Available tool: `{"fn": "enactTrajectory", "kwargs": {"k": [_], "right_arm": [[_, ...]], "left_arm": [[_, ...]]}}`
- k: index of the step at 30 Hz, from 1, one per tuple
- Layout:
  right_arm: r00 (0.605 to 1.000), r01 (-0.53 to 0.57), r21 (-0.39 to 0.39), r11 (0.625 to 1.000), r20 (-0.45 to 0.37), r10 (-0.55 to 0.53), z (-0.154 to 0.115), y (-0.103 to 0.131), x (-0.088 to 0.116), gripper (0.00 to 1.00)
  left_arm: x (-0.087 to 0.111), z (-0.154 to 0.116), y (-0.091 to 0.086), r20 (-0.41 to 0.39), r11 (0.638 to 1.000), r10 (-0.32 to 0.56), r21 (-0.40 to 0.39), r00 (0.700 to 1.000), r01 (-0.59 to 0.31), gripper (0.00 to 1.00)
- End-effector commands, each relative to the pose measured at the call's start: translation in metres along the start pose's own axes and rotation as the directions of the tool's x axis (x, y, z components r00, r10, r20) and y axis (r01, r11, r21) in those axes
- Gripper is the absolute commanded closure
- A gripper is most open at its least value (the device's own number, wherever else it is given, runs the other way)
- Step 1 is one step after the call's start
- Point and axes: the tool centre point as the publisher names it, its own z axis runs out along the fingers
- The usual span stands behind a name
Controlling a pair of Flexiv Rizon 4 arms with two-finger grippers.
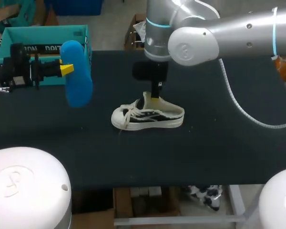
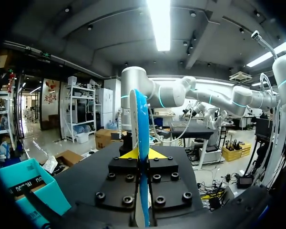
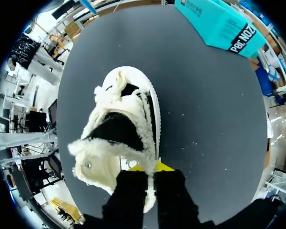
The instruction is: Open the shoe tongue, take the insole out of the shoe, put the insole back into the shoe, and pack the shoe into the shoebox
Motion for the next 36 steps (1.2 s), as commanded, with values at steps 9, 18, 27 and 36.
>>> {"fn": "enactTrajectory", "kwargs": {"k": [9, 18, 27, 36], "right_arm": [[0.979, -0.203, -0.033, 0.979, 0.022, 0.204, -0.019, -0.005, 0.011, 1.0], [0.871, -0.483, -0.157, 0.862, 0.018, 0.491, -0.034, -0.019, 0.037, 1.0], [0.748, -0.641, -0.271, 0.718, -0.01, 0.664, -0.035, -0.02, 0.055, 1.0], [0.622, -0.732, -0.358, 0.58, -0.002, 0.783, -0.035, -0.005, 0.064, 1.0]], "left_arm": [[-0.011, 0.027, -0.003, -0.146, 0.999, 0.027, 0.032, 0.989, -0.023, 1.0], [-0.01, 0.073, -0.027, -0.357, 0.991, 0.123, 0.086, 0.926, -0.098, 1.0], [-0.016, 0.102, -0.033, -0.453, 0.981, 0.178, 0.152, 0.873, -0.121, 1.0], [-0.031, 0.11, -0.038, -0.517, 0.976, 0.195, 0.184, 0.833, -0.114, 1.0]]}}
